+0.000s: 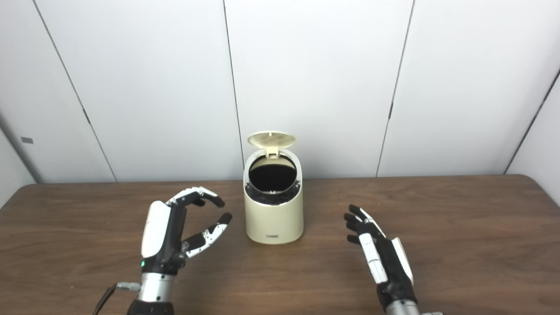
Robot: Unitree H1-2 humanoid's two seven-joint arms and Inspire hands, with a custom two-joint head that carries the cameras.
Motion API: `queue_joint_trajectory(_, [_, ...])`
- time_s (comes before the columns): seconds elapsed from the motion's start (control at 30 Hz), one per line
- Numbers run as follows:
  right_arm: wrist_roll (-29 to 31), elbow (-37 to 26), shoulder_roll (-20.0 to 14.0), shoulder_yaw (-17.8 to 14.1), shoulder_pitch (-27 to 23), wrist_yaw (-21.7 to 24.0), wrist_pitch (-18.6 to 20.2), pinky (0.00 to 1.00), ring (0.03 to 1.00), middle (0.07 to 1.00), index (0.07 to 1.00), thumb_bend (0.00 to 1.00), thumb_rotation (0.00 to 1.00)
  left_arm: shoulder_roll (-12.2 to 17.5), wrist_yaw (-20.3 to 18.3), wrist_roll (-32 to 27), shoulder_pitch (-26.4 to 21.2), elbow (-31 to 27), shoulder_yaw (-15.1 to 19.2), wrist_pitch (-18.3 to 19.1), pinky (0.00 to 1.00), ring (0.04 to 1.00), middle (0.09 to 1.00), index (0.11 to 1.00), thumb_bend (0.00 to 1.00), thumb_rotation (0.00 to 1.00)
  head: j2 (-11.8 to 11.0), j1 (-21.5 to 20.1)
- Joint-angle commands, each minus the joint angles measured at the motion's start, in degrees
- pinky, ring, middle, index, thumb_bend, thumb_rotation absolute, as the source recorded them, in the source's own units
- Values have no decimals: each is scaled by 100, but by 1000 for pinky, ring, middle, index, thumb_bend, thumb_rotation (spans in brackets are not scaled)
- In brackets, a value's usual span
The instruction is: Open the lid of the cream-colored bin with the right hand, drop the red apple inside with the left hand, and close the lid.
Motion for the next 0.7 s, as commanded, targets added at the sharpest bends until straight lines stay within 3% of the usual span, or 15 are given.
queue_joint_trajectory(0.0, [-65, -234, -89, 26, -324, 58, -95, 806, 876, 869, 890, 501, 1000, 180, -501, -498, 69, -387, 88, 138, 650, 731, 784, 748, 624, 363, 18, -10])
queue_joint_trajectory(0.13, [-402, -277, -230, 146, -515, 55, -31, 829, 892, 883, 892, 525, 1000, 228, -1133, -1391, 433, -722, 242, 398, 750, 821, 860, 884, 684, 516, 44, -9])
queue_joint_trajectory(0.27, [-736, -196, -407, 245, -834, 53, -65, 820, 895, 903, 892, 535, 1000, 154, -1380, -1961, 619, -706, 444, 393, 854, 905, 938, 970, 666, 631, 77, -34])
queue_joint_trajectory(0.5, [-1066, -104, -587, 328, -1483, 125, 141, 804, 893, 934, 890, 554, 1000, 11, -1522, -2221, 832, -570, 702, 804, 987, 977, 977, 999, 673, 743, 122, -112])
queue_joint_trajectory(0.63, [-1248, -86, -609, 363, -1898, 158, 381, 872, 962, 994, 894, 581, 1000, -16, -1535, -2252, 1047, -364, 756, 774, 1000, 999, 997, 1000, 686, 784, 151, -161])
queue_joint_trajectory(0.67, [-1346, -66, -637, 397, -2037, 169, 426, 872, 944, 963, 889, 572, 1000, -26, -1529, -2272, 1113, -305, 777, 753, 1000, 1000, 998, 1000, 689, 788, 156, -175])
